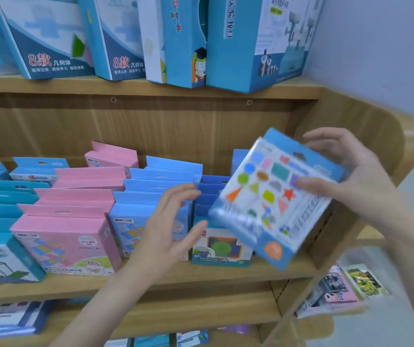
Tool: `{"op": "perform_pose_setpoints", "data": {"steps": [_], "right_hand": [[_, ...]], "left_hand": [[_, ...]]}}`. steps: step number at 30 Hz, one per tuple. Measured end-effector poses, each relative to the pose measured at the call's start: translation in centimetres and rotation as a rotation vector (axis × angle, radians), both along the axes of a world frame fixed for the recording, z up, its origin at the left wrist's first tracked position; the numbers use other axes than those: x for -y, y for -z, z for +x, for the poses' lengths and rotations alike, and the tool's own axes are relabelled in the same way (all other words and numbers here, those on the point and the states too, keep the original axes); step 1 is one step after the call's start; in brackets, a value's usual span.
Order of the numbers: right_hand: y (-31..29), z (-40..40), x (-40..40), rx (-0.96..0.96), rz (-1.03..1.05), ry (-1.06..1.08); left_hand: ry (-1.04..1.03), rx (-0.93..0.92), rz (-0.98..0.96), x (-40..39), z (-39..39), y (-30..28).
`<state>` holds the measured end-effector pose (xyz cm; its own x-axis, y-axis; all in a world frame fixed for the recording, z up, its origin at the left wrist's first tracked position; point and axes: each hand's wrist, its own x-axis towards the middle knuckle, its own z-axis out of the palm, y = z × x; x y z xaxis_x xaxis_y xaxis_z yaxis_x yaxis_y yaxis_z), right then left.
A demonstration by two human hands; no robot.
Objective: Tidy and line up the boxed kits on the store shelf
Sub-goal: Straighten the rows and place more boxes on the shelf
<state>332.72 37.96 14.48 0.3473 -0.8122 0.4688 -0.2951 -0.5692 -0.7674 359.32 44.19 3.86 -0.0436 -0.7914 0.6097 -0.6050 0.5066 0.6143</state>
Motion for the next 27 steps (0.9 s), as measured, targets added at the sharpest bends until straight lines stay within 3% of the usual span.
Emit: {"op": "perform_pose_setpoints", "data": {"steps": [4, 8, 10, 13, 16, 19, 22, 24, 27], "right_hand": [[2.5, 3.3, -2.8, -0.356, -0.139, -0.199], [7.4, 7.5, -3.0, -0.365, -0.282, -0.234], [9.7, 9.6, -2.9, -0.371, -0.338, -0.237], [12.4, 13.1, -2.5, -0.430, -0.578, -0.184], [13.9, 15.3, -2.0, -0.509, -0.731, -0.066], [13.9, 15.5, -2.0, -0.564, -0.700, 0.016], [12.6, 13.3, -2.4, -0.421, -0.568, 0.101], [11.8, 10.3, -2.2, -0.312, -0.512, 0.272], [10.8, 6.0, -0.8, -0.315, -0.374, 0.576]], "left_hand": [[0.222, -0.149, 0.223, -1.2, 0.7, -0.4], [0.067, -0.148, 0.267, -3.2, 3.7, 1.2], [-0.065, 0.003, 0.218, -4.1, 5.4, 1.9], [-0.238, 0.480, 0.047, -4.7, 7.7, 3.1], [-0.341, 0.665, -0.084, -5.0, 9.1, 3.9], [-0.400, 0.805, -0.232, -4.6, 9.1, 3.7], [-0.333, 0.865, -0.204, -3.8, 9.1, 3.4], [-0.317, 0.833, -0.180, -3.5, 9.0, 3.2], [-0.264, 0.776, -0.205, -2.9, 7.6, 2.9]]}}
